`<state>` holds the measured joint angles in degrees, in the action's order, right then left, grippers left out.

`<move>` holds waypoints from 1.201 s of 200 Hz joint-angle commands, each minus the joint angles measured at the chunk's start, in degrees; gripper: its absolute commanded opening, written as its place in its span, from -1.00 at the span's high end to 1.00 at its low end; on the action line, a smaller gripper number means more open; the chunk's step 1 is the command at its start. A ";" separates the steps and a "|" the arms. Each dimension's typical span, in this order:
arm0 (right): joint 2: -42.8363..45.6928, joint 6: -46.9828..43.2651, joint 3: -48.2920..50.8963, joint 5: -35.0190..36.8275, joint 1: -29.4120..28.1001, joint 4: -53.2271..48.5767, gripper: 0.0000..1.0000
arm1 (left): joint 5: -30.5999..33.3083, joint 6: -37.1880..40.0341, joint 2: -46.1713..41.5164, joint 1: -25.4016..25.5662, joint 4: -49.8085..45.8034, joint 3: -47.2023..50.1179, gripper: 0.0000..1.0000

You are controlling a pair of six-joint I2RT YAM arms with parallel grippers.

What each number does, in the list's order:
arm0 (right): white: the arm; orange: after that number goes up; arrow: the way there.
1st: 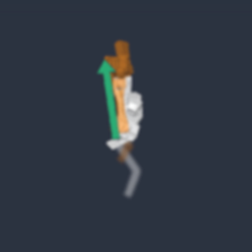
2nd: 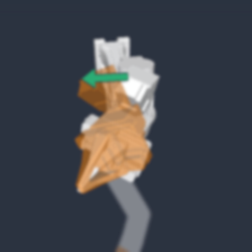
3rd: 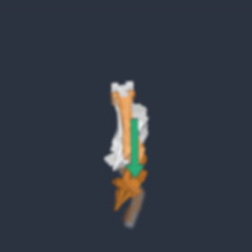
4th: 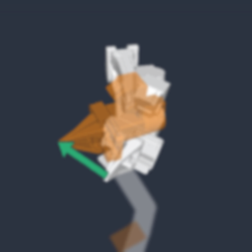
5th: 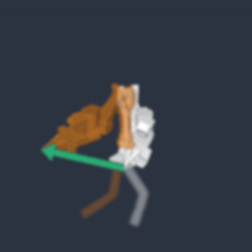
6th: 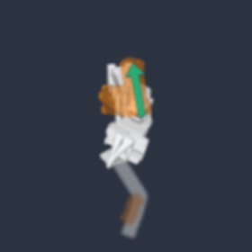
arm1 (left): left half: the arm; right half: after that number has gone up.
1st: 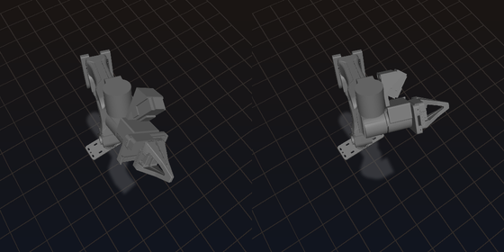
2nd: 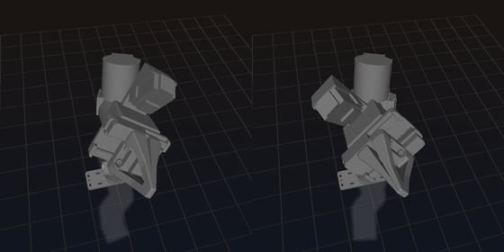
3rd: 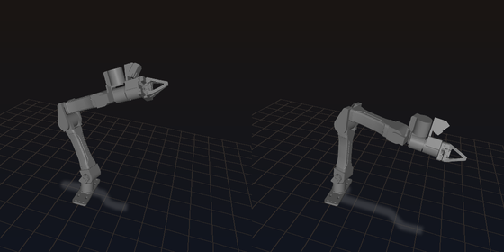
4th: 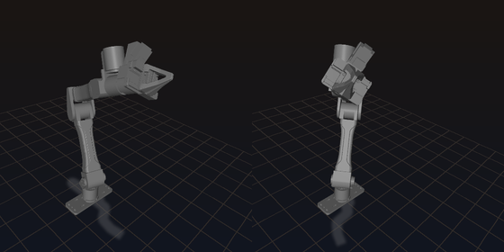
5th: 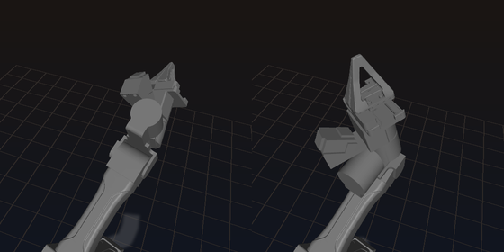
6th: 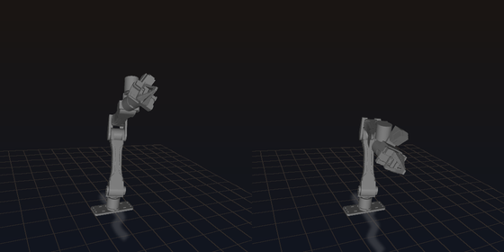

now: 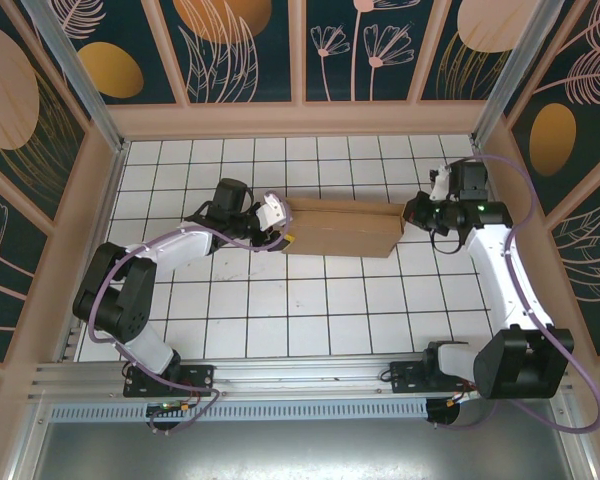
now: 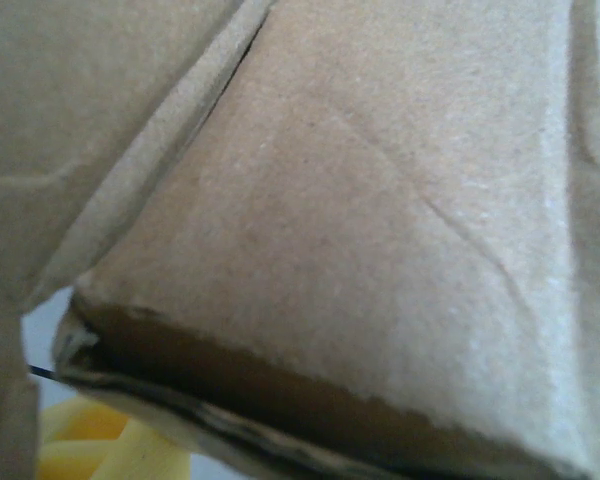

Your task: Fold the paper box

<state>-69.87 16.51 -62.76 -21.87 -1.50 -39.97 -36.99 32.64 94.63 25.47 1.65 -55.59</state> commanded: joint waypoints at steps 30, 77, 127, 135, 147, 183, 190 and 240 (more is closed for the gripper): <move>3.53 2.11 4.75 2.85 -0.56 4.71 1.00 | 4.76 -7.49 3.19 -0.86 -4.29 -4.55 0.28; 3.94 -0.10 5.36 3.50 -0.67 5.37 1.00 | 5.64 -7.16 4.60 -0.89 -4.63 -4.44 0.01; 4.81 -1.97 5.37 4.32 -0.95 5.82 1.00 | 3.95 -9.68 2.20 -0.87 1.57 -1.69 -0.39; 4.96 -2.18 5.30 5.14 -1.09 5.66 1.00 | 3.45 -10.54 1.51 -0.86 2.85 -1.22 -0.50; 5.04 -2.33 4.93 6.01 -1.23 5.01 1.00 | 3.30 -12.49 0.52 -0.90 3.79 -1.25 -0.69; 5.05 -2.26 4.28 7.92 -1.95 3.81 1.00 | 4.20 -22.41 -4.43 -1.13 18.34 6.91 -0.97; 5.16 -2.09 4.42 8.15 -1.98 3.96 1.00 | 4.29 -23.93 -5.00 -1.19 19.86 7.71 -0.98; 4.90 -1.35 5.59 8.07 -2.09 5.21 1.00 | 8.70 -35.99 -11.37 -1.48 23.41 10.74 -0.97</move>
<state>-65.71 15.18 -58.08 -15.00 -3.11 -34.48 -31.33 5.43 87.77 24.36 18.85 -46.87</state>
